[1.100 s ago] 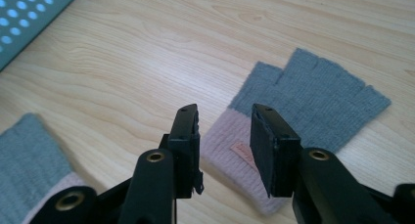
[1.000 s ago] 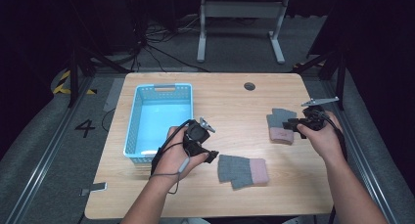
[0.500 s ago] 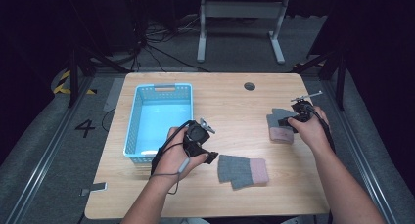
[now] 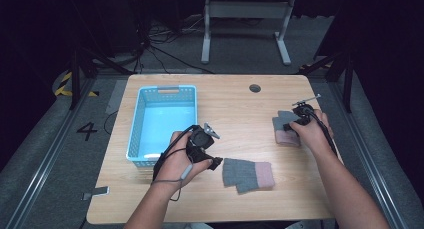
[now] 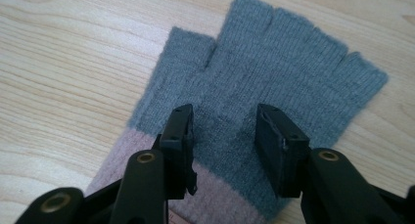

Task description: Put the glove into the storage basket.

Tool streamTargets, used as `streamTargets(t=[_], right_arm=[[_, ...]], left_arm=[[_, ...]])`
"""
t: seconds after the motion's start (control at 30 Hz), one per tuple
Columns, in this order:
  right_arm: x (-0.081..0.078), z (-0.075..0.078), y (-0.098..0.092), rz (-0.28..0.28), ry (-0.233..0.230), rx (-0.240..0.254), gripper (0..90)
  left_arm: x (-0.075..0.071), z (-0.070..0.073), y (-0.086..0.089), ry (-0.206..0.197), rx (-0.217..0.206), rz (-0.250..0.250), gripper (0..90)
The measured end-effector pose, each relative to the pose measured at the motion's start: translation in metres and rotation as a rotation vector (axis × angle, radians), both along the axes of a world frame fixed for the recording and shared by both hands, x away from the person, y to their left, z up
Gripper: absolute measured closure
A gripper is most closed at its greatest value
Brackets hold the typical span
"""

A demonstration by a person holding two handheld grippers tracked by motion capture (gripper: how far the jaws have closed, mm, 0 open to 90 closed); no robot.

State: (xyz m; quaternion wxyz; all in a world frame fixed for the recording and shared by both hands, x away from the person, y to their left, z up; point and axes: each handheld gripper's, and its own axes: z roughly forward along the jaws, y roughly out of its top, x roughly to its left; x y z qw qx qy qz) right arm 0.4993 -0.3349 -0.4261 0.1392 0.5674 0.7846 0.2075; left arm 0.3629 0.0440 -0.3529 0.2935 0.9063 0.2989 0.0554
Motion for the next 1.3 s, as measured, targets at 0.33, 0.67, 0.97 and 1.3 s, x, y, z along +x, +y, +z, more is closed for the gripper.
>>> streamTargets(t=[0.33,0.67,0.97,1.3], right_arm=[[0.003,-0.002,0.001,0.004,0.016,-0.027,72.2],[0.002,-0.002,0.008,0.032,-0.006,-0.079,85.8],[-0.006,0.011,0.003,0.059,-0.037,-0.014,86.6],[-0.031,0.045,0.008,0.143,-0.100,0.026,86.5]], left_arm=[[-0.002,0.001,0.000,-0.006,-0.002,-0.007,34.9],[-0.002,0.002,0.000,-0.003,-0.006,-0.006,34.7],[-0.001,0.003,0.001,-0.009,-0.009,-0.002,34.8],[-0.001,0.002,-0.003,-0.013,-0.007,-0.010,34.8]])
